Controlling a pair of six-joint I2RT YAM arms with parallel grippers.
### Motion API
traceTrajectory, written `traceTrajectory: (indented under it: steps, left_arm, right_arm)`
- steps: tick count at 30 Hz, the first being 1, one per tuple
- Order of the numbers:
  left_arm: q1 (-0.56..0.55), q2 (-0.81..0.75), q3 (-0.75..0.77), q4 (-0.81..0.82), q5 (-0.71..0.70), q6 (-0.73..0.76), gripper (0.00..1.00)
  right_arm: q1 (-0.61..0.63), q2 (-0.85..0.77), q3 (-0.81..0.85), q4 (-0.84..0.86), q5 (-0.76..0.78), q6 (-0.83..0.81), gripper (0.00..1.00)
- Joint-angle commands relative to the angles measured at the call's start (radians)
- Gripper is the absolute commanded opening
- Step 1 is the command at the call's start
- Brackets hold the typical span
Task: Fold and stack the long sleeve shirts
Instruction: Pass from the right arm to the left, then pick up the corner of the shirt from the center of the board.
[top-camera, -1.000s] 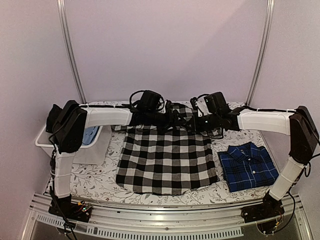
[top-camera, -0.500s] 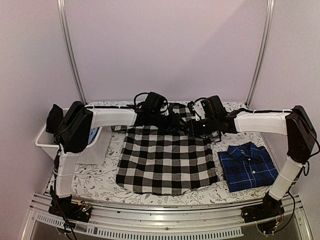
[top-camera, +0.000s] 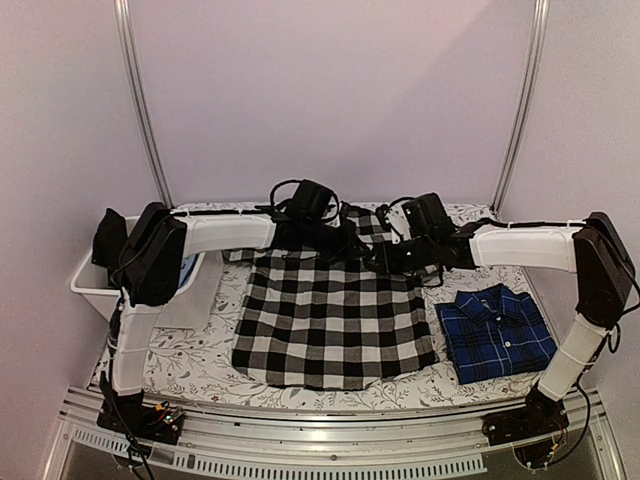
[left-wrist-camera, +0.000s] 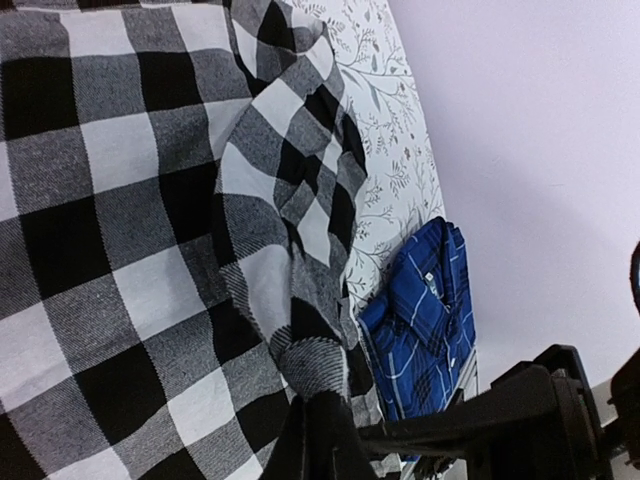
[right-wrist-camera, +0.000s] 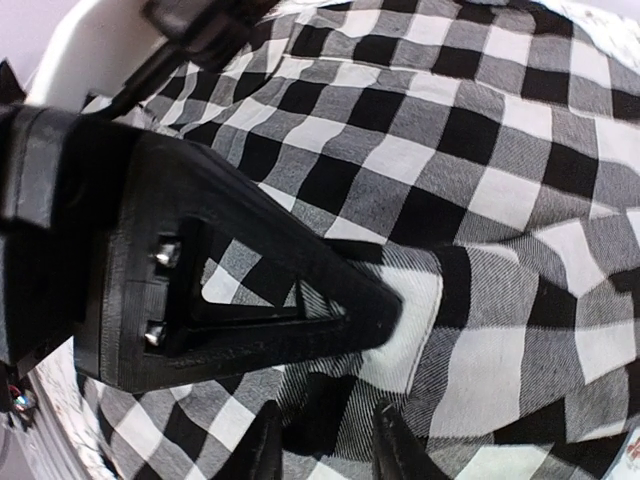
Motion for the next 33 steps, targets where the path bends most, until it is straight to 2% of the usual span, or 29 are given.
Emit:
traceTrajectory:
  steps: [1, 9, 15, 18, 21, 25, 29, 33]
  left_arm:
    - [0.005, -0.047, 0.057, -0.002, -0.019, 0.085, 0.00]
    - [0.055, -0.121, 0.130, -0.035, -0.026, 0.180, 0.00]
    - [0.071, -0.120, 0.174, -0.059, 0.000, 0.201, 0.00]
    - [0.074, -0.116, 0.178, -0.051, 0.015, 0.197, 0.00]
    - [0.076, -0.111, 0.185, -0.041, 0.029, 0.193, 0.00]
    - [0.077, -0.104, 0.208, -0.042, 0.042, 0.195, 0.00]
    - [0.079, -0.095, 0.235, -0.047, 0.052, 0.200, 0.00]
    - [0.079, -0.094, 0.239, -0.040, 0.058, 0.207, 0.00]
  right_arm:
    - [-0.034, -0.102, -0.051, 0.002, 0.010, 0.012, 0.39]
    - [-0.085, -0.268, -0.192, -0.065, 0.037, 0.093, 0.48]
    - [-0.084, -0.410, -0.393, -0.090, -0.018, 0.153, 0.66]
    - [-0.062, -0.504, -0.484, -0.122, 0.006, 0.209, 0.70]
    - [-0.003, -0.591, -0.544, -0.168, 0.038, 0.282, 0.67]
    - [0.063, -0.656, -0.595, -0.239, 0.087, 0.378, 0.53]
    - [0.118, -0.686, -0.631, -0.277, 0.109, 0.445, 0.44]
    - [0.164, -0.676, -0.631, -0.325, 0.164, 0.498, 0.40]
